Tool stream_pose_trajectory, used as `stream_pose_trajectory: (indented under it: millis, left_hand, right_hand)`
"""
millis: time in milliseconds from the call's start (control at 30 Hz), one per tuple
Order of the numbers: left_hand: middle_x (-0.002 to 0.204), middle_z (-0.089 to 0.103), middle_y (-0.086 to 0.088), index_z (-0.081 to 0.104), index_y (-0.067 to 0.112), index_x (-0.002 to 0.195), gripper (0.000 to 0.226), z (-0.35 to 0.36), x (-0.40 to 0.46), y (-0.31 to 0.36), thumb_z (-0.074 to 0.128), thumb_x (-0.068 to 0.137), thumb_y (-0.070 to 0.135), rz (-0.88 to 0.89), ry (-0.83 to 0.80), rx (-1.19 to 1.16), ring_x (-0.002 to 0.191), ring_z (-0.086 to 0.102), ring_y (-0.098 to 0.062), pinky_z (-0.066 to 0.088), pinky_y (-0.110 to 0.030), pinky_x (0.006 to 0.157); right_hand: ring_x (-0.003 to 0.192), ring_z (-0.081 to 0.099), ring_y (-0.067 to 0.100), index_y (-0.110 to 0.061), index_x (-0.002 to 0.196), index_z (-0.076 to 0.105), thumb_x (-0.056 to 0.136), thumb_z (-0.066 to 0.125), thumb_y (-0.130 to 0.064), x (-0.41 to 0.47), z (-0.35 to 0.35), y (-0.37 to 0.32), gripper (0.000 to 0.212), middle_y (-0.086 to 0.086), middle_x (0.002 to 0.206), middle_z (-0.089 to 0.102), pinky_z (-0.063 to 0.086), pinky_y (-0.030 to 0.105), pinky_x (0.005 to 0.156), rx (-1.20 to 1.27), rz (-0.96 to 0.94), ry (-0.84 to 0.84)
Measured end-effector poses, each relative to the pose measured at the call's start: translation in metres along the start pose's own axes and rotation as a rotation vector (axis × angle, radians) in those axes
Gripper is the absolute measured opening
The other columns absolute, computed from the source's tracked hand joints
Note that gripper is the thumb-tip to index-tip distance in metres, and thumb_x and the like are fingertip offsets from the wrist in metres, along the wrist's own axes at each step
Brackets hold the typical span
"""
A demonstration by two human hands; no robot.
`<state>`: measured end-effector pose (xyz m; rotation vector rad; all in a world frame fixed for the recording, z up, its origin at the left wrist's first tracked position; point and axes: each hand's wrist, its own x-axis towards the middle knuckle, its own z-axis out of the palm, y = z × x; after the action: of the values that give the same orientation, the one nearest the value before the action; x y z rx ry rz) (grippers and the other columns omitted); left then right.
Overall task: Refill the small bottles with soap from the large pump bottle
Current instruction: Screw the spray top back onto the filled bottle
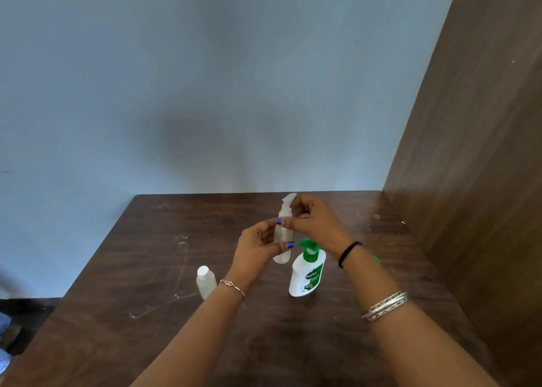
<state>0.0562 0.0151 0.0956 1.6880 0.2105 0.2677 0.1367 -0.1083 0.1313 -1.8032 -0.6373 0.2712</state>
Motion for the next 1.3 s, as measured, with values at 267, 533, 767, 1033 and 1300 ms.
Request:
stream_pose_trajectory:
  millis: [267,533,767,1033,1300]
  left_hand:
    - [0.115,0.065,-0.011,0.057,0.006,0.118,0.052,0.001,0.003,0.004,0.075,0.069,0.004,0.000,0.025,0.029,0.104,0.063,-0.023,0.048,-0.037,0.097]
    - [0.103,0.067,-0.006,0.060,0.007,0.110,0.041,0.007,0.001,0.009,0.072,0.071,0.000,0.024,0.034,-0.004,0.087,0.066,-0.004,0.052,-0.011,0.074]
    - [0.101,0.067,-0.001,0.060,0.008,0.113,0.046,0.006,0.004,0.011,0.075,0.069,0.003,0.046,0.072,0.032,0.088,0.065,-0.006,0.053,-0.018,0.084]
    - [0.101,0.065,0.000,0.059,0.008,0.116,0.056,0.006,0.004,0.013,0.080,0.065,0.012,0.078,0.187,0.124,0.089,0.063,-0.010,0.050,-0.011,0.077]
    - [0.108,0.067,-0.005,0.059,0.008,0.118,0.054,0.008,0.004,0.017,0.078,0.068,0.012,0.108,0.179,0.108,0.090,0.062,-0.010,0.049,-0.014,0.082]
  right_hand:
    - [0.099,0.064,-0.001,-0.021,0.108,0.062,0.088,0.059,-0.010,0.000,-0.004,0.007,0.023,-0.011,0.104,0.068,0.049,0.013,0.085,0.257,0.001,-0.171]
    - [0.102,0.061,0.020,-0.017,0.105,0.061,0.078,0.069,-0.009,0.000,0.010,0.011,0.029,0.001,0.101,0.066,0.052,0.030,0.090,0.450,0.100,0.002]
    - [0.085,0.067,0.008,-0.013,0.093,0.067,0.082,0.065,-0.003,0.003,0.010,0.010,0.015,-0.007,0.083,0.073,0.053,0.021,0.079,0.471,0.022,0.015]
    - [0.095,0.064,0.008,-0.015,0.103,0.062,0.086,0.058,-0.002,0.006,0.005,0.009,0.022,0.000,0.101,0.067,0.052,0.019,0.086,0.511,-0.016,-0.085]
    - [0.087,0.067,0.011,0.000,0.105,0.062,0.084,0.059,0.005,0.008,0.004,0.009,0.022,-0.003,0.088,0.072,0.053,0.023,0.084,0.437,-0.001,0.025]
